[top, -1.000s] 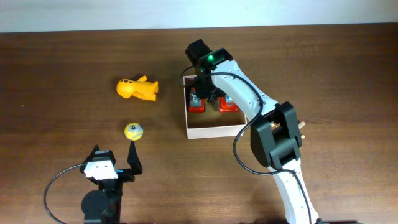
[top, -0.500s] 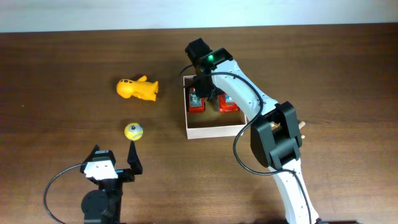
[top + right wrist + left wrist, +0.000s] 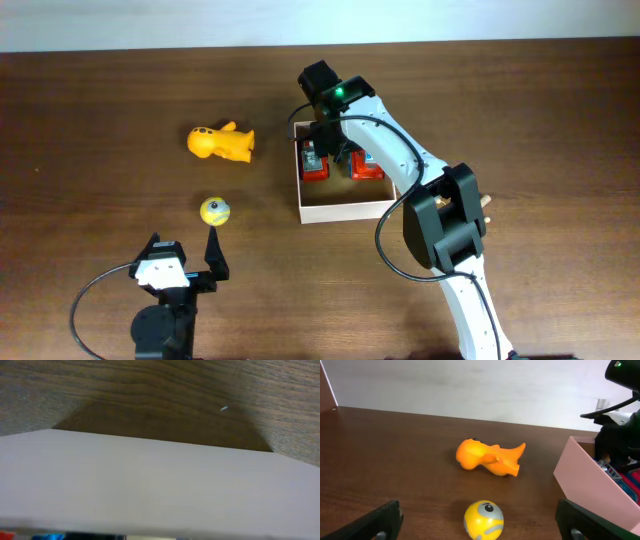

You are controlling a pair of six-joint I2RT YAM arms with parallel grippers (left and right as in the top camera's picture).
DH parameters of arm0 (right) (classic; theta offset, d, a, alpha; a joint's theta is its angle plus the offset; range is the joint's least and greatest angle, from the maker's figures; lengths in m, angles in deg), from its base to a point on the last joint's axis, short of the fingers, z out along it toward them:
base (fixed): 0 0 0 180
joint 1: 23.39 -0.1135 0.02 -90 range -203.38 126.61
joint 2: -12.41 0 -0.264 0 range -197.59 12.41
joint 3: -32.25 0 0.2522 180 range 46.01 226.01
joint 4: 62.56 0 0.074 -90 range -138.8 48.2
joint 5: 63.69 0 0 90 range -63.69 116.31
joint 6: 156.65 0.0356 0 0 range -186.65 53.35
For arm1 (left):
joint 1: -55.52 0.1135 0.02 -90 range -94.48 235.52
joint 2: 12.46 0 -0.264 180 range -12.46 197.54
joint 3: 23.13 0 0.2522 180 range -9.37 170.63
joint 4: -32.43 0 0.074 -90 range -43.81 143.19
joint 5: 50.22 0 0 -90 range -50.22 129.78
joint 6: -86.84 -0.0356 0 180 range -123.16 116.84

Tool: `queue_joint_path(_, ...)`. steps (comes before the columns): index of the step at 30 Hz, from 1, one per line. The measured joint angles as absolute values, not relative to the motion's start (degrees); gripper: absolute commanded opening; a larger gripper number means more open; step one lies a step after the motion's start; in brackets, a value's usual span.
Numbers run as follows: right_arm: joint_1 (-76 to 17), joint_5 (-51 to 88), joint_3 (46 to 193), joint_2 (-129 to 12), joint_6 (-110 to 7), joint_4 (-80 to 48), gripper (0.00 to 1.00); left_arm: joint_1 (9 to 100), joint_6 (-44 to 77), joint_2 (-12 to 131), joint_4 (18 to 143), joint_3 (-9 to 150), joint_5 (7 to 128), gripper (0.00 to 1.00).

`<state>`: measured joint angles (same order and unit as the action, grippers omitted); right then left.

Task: Pack container
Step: 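Raise the right gripper and move it right toward the yellow peg toy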

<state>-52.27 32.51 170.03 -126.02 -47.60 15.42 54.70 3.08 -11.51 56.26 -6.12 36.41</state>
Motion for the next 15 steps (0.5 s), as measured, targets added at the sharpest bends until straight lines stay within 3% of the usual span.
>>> queue_joint_path(8,-52.29,32.03,170.62,-126.02,-49.13,15.45,0.50,54.70,3.08,-11.51,56.26,-6.12,36.41,0.99)
queue_joint_path(12,-52.29,31.85,170.62,-126.02,-49.90,15.45,0.27,54.70,3.08,-11.51,56.26,-6.12,36.41,0.99)
queue_joint_path(15,-52.29,31.55,170.62,-126.02,-49.81,15.40,0.26,54.70,3.08,-11.51,56.26,-6.12,36.41,0.99)
